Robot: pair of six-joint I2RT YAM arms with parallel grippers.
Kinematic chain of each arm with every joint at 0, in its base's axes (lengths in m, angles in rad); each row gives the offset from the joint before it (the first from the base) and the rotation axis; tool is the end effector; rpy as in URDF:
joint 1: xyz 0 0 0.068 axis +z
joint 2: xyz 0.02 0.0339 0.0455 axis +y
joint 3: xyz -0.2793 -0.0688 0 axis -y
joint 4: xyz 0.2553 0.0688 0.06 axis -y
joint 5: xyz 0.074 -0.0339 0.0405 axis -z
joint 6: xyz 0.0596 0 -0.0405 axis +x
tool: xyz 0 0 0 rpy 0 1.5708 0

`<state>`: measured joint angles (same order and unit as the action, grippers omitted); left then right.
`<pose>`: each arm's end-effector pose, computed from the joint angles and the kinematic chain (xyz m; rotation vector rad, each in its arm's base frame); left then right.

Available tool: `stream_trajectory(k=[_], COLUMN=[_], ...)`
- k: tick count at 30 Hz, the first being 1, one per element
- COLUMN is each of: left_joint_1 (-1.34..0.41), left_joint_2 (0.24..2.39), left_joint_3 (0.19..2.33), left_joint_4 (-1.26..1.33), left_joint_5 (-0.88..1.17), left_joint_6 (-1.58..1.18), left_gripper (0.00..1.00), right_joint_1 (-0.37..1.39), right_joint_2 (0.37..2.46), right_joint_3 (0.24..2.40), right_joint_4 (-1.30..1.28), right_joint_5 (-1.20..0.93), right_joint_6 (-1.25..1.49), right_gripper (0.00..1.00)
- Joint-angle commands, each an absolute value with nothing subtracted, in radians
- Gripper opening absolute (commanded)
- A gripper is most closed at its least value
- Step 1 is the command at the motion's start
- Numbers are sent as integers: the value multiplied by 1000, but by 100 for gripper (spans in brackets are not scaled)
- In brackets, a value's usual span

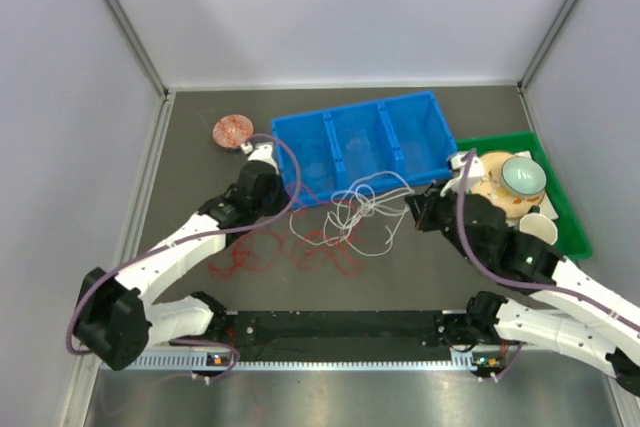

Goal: Untangle the cables

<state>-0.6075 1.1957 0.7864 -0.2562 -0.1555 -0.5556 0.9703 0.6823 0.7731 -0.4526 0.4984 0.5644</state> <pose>0.2354 -0.1524 0.2448 -0.0270 2.2667 -0.4577 0.1197 0.1243 0.3278 -0.0557 1.9259 0.5624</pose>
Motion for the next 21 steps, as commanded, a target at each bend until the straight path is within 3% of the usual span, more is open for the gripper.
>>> stream_trajectory(k=[1, 21], left_joint_1=[-500, -315], left_joint_2=[1132, 1037], left_joint_3=[704, 643], left_joint_4=[-356, -586], left_joint_5=[-187, -311], left_joint_6=[-607, -736], left_gripper=[0, 0], right_joint_1=[963, 963], right_joint_2=[638, 471], right_joint_3=[903, 1089], right_joint_4=[-499, -482], right_joint_5=[612, 753], right_joint_6=[457, 370], right_gripper=[0, 0])
